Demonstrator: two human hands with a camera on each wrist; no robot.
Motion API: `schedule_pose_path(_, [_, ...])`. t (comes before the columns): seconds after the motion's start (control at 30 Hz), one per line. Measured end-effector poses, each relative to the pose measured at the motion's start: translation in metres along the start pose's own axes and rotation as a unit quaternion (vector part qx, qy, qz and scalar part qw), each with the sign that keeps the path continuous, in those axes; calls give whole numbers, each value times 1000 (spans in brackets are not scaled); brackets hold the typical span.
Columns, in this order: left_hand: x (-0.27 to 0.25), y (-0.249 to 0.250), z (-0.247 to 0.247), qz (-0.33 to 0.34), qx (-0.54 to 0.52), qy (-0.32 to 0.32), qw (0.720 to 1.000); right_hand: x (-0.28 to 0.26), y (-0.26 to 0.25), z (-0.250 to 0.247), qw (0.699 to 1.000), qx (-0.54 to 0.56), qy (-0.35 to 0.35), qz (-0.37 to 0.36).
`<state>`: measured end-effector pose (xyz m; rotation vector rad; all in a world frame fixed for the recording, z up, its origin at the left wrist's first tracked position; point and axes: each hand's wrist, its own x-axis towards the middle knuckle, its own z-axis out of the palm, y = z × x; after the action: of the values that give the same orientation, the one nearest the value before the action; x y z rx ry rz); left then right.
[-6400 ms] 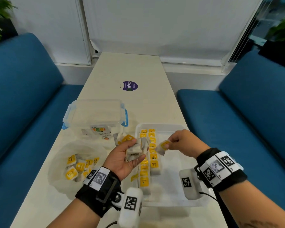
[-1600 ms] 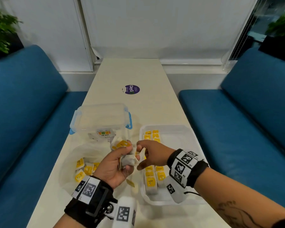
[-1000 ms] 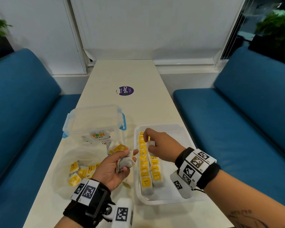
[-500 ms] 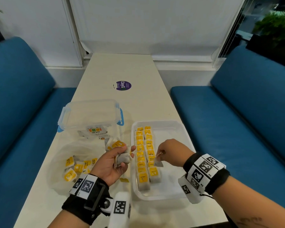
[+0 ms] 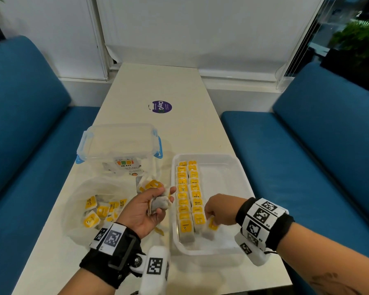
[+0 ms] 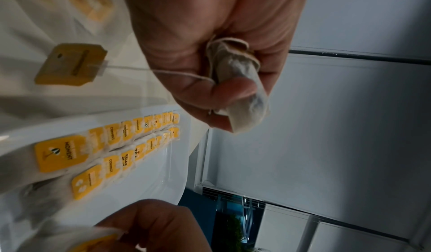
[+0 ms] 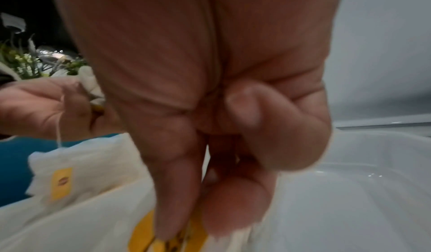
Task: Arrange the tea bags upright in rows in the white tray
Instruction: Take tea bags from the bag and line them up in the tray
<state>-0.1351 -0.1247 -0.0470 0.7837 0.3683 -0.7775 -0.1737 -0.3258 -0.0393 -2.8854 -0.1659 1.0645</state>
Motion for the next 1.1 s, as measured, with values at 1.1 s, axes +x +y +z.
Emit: schedule_pose_path(1.1, [6,4,-3,-9,16,-23,1000,30,2,-40,977,164,119,68])
